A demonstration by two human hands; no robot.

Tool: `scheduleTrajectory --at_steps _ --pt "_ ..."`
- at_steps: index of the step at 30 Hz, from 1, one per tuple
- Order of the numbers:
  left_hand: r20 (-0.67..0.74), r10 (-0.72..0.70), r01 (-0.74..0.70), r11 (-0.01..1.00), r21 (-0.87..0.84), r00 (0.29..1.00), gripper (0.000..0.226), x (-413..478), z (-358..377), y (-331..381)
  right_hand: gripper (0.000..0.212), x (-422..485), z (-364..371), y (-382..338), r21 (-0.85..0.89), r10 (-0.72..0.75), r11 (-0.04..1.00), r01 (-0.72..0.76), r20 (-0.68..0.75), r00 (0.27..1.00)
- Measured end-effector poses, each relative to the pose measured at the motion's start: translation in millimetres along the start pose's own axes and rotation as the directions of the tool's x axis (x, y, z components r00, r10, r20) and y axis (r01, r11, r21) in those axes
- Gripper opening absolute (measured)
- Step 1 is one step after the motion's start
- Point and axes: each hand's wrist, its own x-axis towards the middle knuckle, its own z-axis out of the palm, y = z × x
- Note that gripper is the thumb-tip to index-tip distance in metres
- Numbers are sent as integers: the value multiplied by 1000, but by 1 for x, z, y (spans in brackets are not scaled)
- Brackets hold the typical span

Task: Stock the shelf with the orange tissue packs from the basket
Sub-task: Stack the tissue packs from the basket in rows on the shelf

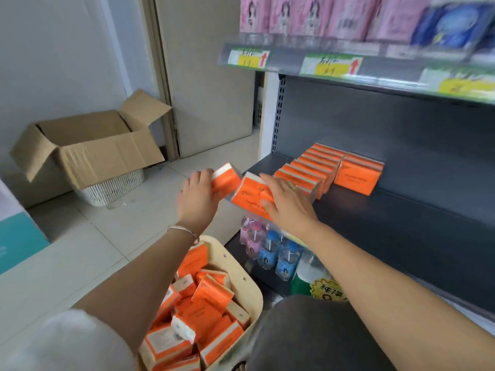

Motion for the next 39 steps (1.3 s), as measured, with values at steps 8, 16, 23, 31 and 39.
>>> scheduleTrajectory --at_steps 8,16,23,31,39 --pt "-45 174 -174 985 23 984 42 28 -2 102 56 -22 -59 63 -88 221 965 -245 -221 950" --pt "14 330 -330 944 -14 944 44 49 41 152 54 -36 -60 148 -101 481 844 -527 -295 826" --pt "56 424 -425 905 2 904 43 82 70 174 45 -4 -37 209 -158 596 766 -624 -192 780" --pt "88 488 -491 871 19 869 46 107 93 186 44 33 -13 251 -263 566 759 -595 -184 803" --pt "90 541 -543 840 -3 836 49 110 103 190 37 27 -9 255 -335 493 767 -547 -238 837"
